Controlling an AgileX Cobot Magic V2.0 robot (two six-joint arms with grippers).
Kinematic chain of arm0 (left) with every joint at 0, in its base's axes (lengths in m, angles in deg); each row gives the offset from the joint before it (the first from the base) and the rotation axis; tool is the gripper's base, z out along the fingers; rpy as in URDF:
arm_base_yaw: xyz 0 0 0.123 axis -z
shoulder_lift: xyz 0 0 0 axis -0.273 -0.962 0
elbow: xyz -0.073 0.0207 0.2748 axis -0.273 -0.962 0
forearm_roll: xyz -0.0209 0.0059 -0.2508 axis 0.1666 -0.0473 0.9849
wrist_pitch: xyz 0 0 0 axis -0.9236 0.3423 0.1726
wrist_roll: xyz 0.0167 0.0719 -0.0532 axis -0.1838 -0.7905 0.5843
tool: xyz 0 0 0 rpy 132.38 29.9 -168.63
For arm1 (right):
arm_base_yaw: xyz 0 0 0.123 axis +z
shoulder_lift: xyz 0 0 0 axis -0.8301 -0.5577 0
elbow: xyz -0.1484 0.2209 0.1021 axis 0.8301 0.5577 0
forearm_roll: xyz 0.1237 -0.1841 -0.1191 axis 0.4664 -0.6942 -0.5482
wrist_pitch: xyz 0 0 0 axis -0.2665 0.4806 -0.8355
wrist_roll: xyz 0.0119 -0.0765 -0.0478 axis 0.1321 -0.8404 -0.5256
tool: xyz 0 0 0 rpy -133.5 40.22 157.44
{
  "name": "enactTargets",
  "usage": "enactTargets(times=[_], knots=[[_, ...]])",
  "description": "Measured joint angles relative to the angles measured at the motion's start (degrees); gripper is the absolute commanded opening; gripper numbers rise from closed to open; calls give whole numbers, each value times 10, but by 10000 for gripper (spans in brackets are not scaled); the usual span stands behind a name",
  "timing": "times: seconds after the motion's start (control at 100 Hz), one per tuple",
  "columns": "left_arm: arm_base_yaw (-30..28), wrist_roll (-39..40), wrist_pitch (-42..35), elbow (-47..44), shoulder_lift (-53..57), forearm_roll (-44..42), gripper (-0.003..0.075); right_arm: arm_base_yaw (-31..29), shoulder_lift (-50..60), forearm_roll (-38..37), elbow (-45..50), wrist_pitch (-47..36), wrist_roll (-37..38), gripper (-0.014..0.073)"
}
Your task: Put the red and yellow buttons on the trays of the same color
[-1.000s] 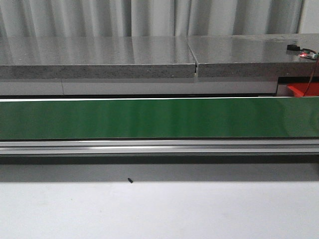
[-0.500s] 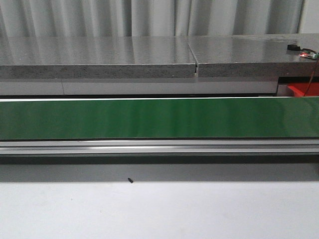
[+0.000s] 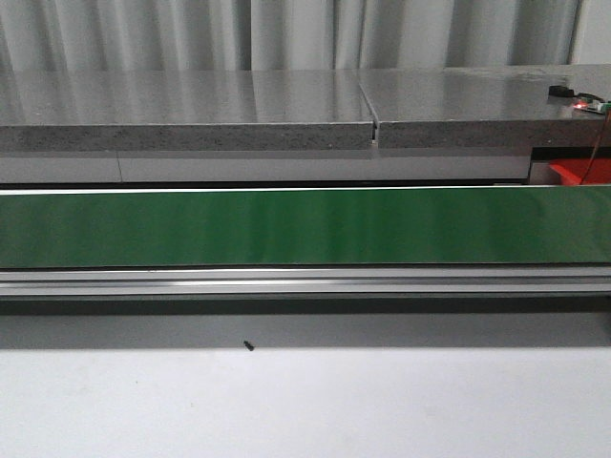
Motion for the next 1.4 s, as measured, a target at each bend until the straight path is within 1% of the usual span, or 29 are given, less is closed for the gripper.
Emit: enactTargets(times=[0.09,0.16,0.21,0.26,0.28,0.31,0.42,0.46,0.52,0.63,0.78,0.92,1.17,1.4], knots=[[0,0,0,0,0,0,-19,0,29,2,0,0,-4,542],[0,0,0,0,0,0,-19,0,52,5,0,-1,-5,475],[0,0,0,0,0,0,-19,1,68,5,0,-4,-6,399],[0,0,0,0,0,0,-19,5,86,5,0,-8,-7,293],[0,0,0,0,0,0,-19,6,90,5,0,-9,-7,265],[0,0,0,0,0,0,-19,9,100,5,0,-10,-8,192],[0,0,0,0,0,0,-19,37,127,5,1,-12,-18,-24],[0,0,0,0,0,0,-19,52,136,5,6,-13,-26,-75],[0,0,0,0,0,0,-19,76,149,5,16,-14,-43,-58],[0,0,0,0,0,0,-19,130,167,5,39,-22,-66,-59],[0,0,0,0,0,0,-19,191,194,4,69,-32,-73,-59],[0,0,0,0,0,0,-19,231,230,2,88,-34,-73,-59],[0,0,0,0,0,0,-19,276,317,2,121,-31,-73,-59],[0,0,0,0,0,0,-19,281,399,2,131,50,-72,-59]])
